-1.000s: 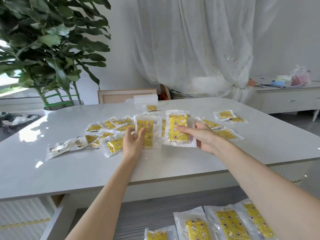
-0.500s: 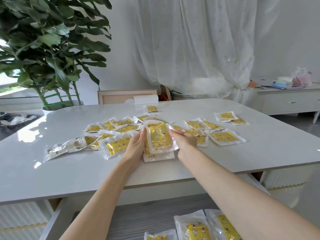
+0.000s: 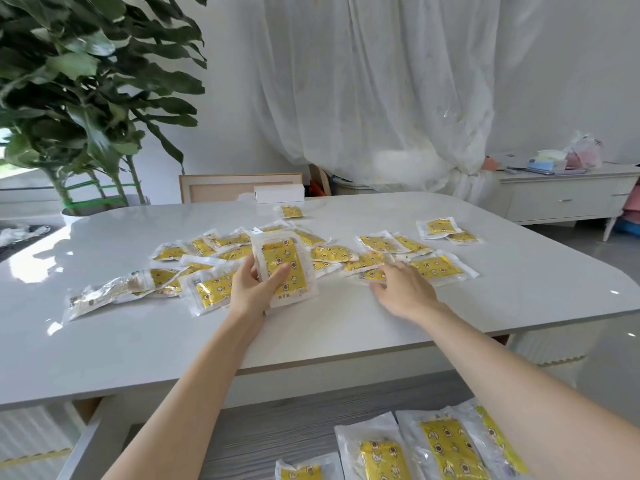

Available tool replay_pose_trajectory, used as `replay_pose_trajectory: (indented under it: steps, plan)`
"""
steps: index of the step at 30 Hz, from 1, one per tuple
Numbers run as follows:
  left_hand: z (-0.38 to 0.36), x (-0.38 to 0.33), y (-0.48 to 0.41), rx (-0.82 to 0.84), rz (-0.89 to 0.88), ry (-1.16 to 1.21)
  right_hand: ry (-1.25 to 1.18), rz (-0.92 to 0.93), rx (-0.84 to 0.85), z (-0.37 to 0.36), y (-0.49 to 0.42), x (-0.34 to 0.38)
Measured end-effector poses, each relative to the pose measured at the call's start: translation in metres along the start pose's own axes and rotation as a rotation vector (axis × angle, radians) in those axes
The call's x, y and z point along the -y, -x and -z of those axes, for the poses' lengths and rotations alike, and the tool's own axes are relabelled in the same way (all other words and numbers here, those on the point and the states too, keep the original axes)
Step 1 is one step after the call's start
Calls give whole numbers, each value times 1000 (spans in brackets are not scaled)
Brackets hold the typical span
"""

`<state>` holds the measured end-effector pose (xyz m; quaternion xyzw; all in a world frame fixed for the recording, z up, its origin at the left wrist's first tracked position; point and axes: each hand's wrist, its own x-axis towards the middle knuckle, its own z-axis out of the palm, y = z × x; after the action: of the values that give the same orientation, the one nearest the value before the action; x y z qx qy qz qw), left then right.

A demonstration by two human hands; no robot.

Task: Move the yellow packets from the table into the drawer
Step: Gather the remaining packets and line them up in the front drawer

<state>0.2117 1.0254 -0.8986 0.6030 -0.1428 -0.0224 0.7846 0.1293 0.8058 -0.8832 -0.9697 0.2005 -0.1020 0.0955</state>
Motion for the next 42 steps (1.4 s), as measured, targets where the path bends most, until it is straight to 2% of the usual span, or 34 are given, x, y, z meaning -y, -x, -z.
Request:
replay_pose_trajectory:
  steps: [3,7,12,17,20,24,28,31,37,42]
  plan:
    - [0,-1,0,-28,-41,-26,15,82,78,2,1,-6]
    - [1,-2,0,-98,-70,-49,-90,138,134,14,5,-12]
    - [3,-3,2,-145,-86,-28,-223,137,132,20,13,-8]
    - [1,-4,4,-48,-64,-56,-271,45,-17,28,23,-5]
    - [-1,-3,5,25,-63,-66,-173,-19,47,20,25,3]
    - [-3,-2,4,82,-47,-73,-101,-230,199,19,15,22]
    - [-1,0,3,98,-52,-106,-87,-334,218,15,4,32]
    - [-2,0,2,75,-50,-115,-92,-369,221,16,4,34]
    - [-2,-3,4,55,-22,-110,-356,-399,322,24,5,41]
    - [-1,-5,7,37,-5,-62,-271,-280,414,46,22,36]
